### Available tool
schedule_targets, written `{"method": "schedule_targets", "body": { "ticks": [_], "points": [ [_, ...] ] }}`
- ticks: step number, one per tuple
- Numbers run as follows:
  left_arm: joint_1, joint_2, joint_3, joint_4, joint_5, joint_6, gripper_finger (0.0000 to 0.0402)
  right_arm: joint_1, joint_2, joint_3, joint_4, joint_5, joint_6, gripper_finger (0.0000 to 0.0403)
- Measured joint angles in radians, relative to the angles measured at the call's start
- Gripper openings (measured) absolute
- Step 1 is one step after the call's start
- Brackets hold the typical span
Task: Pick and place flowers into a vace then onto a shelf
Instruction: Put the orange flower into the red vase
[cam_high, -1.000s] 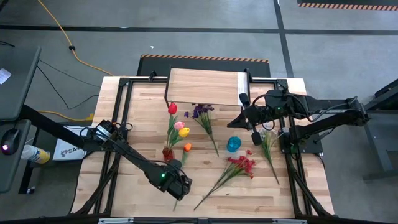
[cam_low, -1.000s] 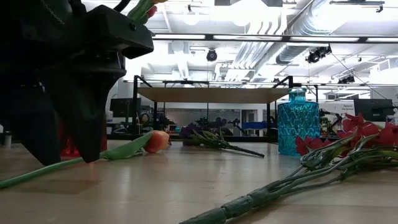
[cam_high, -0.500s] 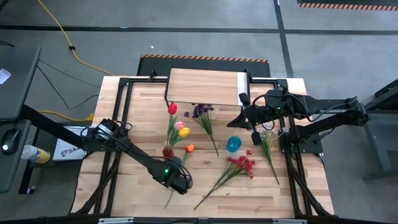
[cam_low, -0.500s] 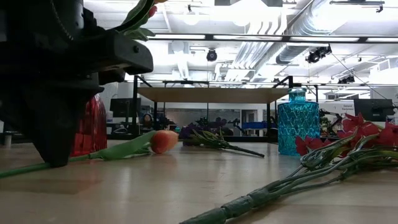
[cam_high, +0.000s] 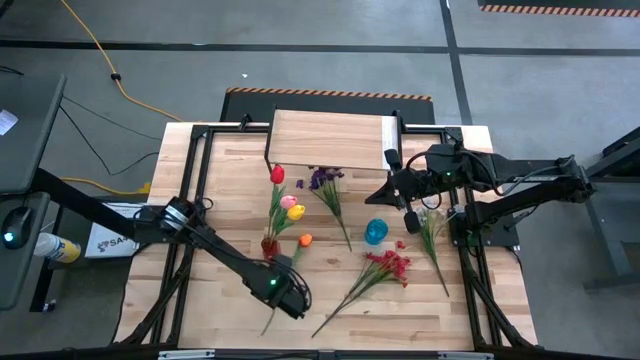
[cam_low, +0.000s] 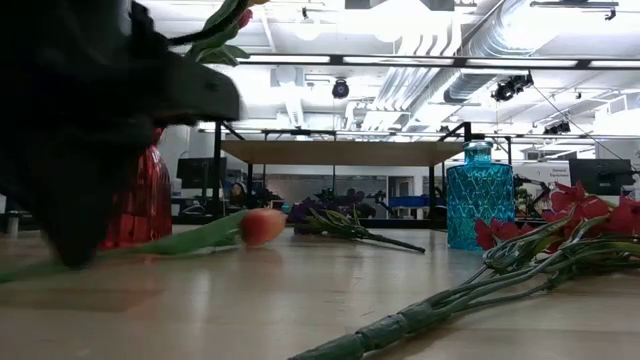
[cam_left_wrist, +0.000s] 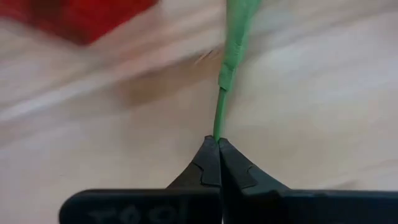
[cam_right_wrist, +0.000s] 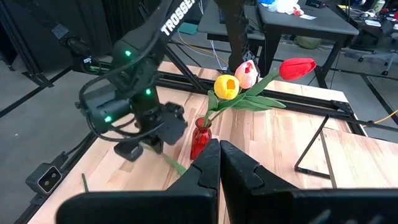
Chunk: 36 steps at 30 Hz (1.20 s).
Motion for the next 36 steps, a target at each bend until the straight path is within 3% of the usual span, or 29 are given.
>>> {"method": "schedule_targets", "body": {
  "ticks": [6, 14, 17, 25, 33, 36],
  "points": [
    [-0.042, -0.005, 0.15, -0.189, -0.035, 0.023, 0.002, 0.0, 0.0, 0.0, 0.015, 0.0, 0.002, 0.0],
    [-0.142, -0.007, 0.342, -0.286, -0.062, 0.052, 0.002, 0.0, 0.0, 0.0, 0.015, 0.0, 0.002, 0.0],
    [-0.188, -0.008, 0.41, -0.295, -0.127, 0.051, 0.002, 0.0, 0.0, 0.0, 0.015, 0.0, 0.002, 0.0],
    [-0.288, -0.009, 0.589, -0.355, -0.626, 0.052, 0.002, 0.0, 0.0, 0.0, 0.035, -0.001, 0.018, 0.0],
    [-0.351, -0.01, 0.678, -0.607, -1.067, 0.05, 0.002, 0.0, 0.0, 0.0, 0.093, -0.016, 0.111, 0.0],
    [-0.357, -0.027, 0.679, -0.604, -1.202, 0.185, 0.002, 0.0, 0.0, 0.0, 0.097, -0.016, 0.114, 0.0]
  ]
}}
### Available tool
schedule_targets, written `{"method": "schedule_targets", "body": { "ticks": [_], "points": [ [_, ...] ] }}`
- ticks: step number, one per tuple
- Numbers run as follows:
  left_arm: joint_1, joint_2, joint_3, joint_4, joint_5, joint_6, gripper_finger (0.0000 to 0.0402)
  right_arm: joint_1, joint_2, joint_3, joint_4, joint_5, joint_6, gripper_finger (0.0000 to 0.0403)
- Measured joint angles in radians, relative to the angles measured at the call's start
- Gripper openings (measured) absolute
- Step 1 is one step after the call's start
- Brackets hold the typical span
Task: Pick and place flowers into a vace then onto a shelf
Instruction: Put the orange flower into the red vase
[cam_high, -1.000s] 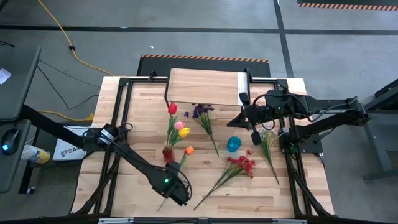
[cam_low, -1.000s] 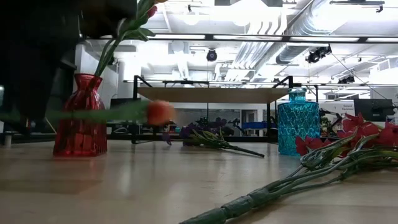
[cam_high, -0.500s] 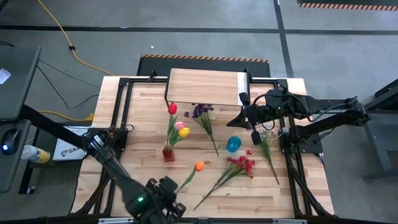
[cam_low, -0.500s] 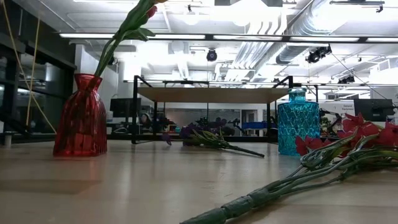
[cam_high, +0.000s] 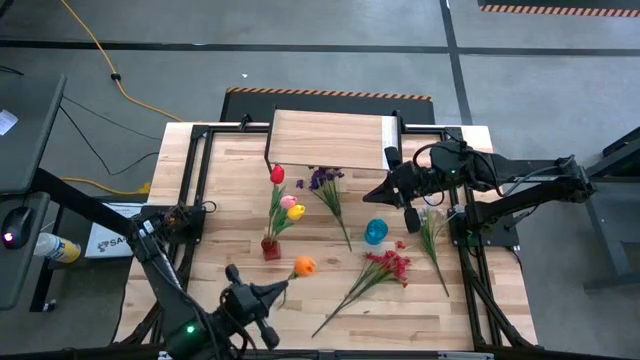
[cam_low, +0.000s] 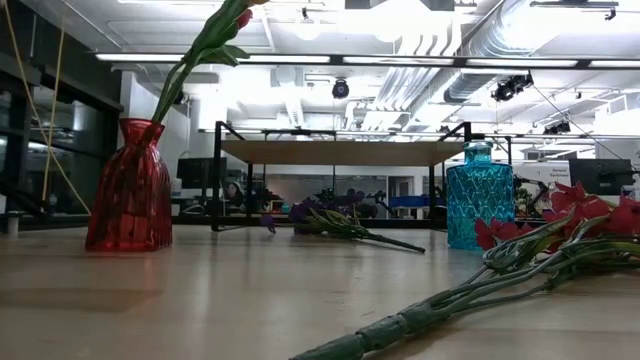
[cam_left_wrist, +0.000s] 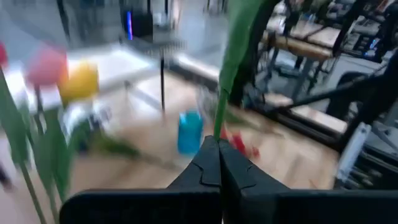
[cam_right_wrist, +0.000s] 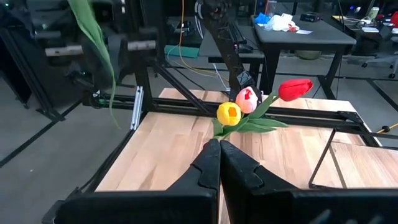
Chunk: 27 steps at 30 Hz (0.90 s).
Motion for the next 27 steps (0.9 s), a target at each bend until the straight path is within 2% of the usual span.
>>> {"method": "schedule_targets", "body": {
  "ticks": [11, 14, 21, 27],
  "points": [
    [0.024, -0.058, 0.001, 0.001, -0.234, 0.449, 0.002, 0.0, 0.0, 0.0, 0.007, -0.001, 0.0, 0.0],
    [0.049, -0.057, 0.001, 0.001, -0.241, 0.55, 0.002, 0.0, 0.0, 0.0, 0.007, -0.001, -0.001, 0.0],
    [0.124, -0.057, -0.022, 0.001, -0.242, 0.545, 0.002, 0.0, 0.0, 0.0, 0.007, -0.001, -0.002, 0.0],
    [0.131, -0.063, -0.113, 0.002, -0.222, 0.369, 0.002, 0.0, 0.0, 0.0, 0.006, -0.034, -0.002, 0.0]
  ]
}}
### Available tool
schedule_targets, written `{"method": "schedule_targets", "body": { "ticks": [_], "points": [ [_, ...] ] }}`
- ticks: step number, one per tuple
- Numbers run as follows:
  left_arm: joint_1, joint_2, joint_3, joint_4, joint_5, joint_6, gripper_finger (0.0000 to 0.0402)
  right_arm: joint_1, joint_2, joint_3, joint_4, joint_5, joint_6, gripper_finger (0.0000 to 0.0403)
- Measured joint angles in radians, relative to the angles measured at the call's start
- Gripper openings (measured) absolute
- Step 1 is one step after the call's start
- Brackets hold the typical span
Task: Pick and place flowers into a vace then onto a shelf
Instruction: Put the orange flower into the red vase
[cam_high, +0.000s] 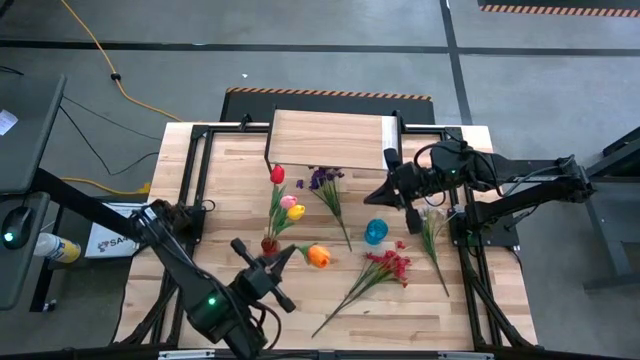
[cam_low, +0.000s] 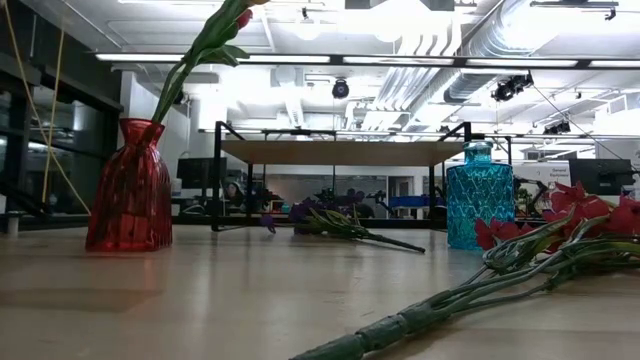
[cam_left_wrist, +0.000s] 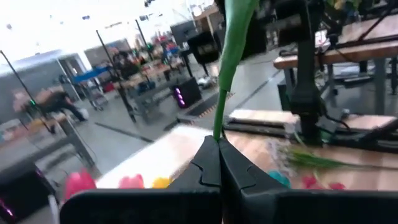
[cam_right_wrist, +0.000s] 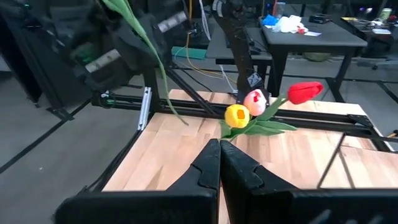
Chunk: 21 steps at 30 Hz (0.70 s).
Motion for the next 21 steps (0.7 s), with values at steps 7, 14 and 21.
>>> {"method": "schedule_targets", "body": {
  "ticks": [7, 14, 21],
  "points": [
    [-0.063, -0.032, -0.158, 0.002, 0.004, -0.216, 0.002, 0.0, 0.0, 0.0, -0.003, -0.015, 0.0, 0.0],
    [-0.103, -0.124, -0.347, 0.001, 0.039, -0.321, 0.002, 0.0, 0.0, 0.0, -0.008, -0.015, 0.0, 0.0],
    [-0.103, -0.245, -0.59, 0.0, 0.029, -0.483, 0.002, 0.0, 0.0, 0.0, -0.008, -0.008, 0.0, 0.0]
  ]
}}
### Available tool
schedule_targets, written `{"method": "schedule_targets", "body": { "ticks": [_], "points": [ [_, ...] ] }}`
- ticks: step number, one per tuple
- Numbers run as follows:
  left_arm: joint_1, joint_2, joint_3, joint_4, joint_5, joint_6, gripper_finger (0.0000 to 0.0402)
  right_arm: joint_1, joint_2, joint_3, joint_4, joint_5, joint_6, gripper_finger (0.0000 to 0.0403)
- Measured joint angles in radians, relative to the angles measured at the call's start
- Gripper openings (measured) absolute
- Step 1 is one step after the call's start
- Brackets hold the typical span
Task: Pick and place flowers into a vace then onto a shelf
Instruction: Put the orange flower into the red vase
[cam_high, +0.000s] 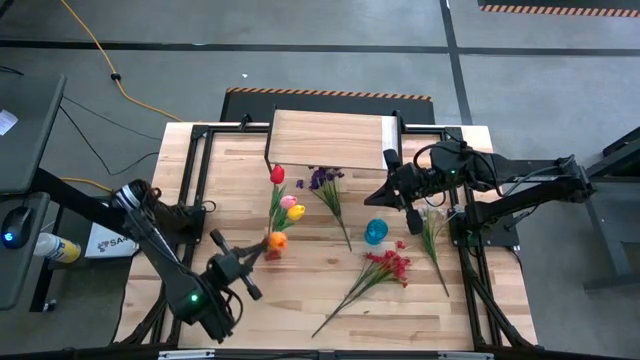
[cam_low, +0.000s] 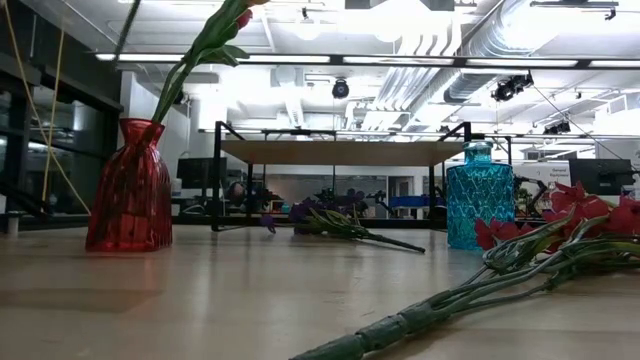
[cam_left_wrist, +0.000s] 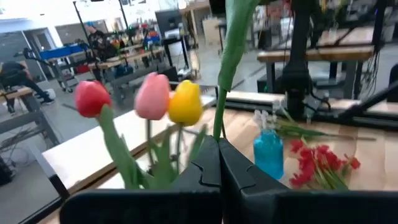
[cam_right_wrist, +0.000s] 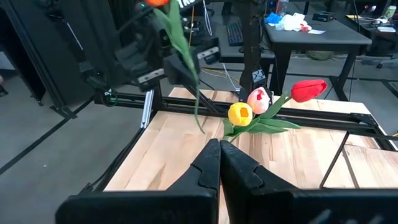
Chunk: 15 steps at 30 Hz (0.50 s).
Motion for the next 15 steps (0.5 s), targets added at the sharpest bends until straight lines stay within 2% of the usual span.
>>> {"method": "schedule_targets", "body": {
  "ticks": [3, 7, 15],
  "points": [
    [0.0, -0.042, -0.086, -0.001, -0.043, -0.058, 0.002, 0.0, 0.0, 0.0, 0.0, 0.001, 0.0, 0.0],
    [0.001, -0.088, -0.173, -0.001, -0.046, -0.105, 0.002, 0.0, 0.0, 0.0, 0.0, 0.002, 0.0, 0.0],
    [0.059, -0.097, -0.254, 0.006, -0.048, -0.206, 0.002, -0.001, 0.0, 0.0, 0.001, 0.09, -0.003, 0.0]
  ]
}}
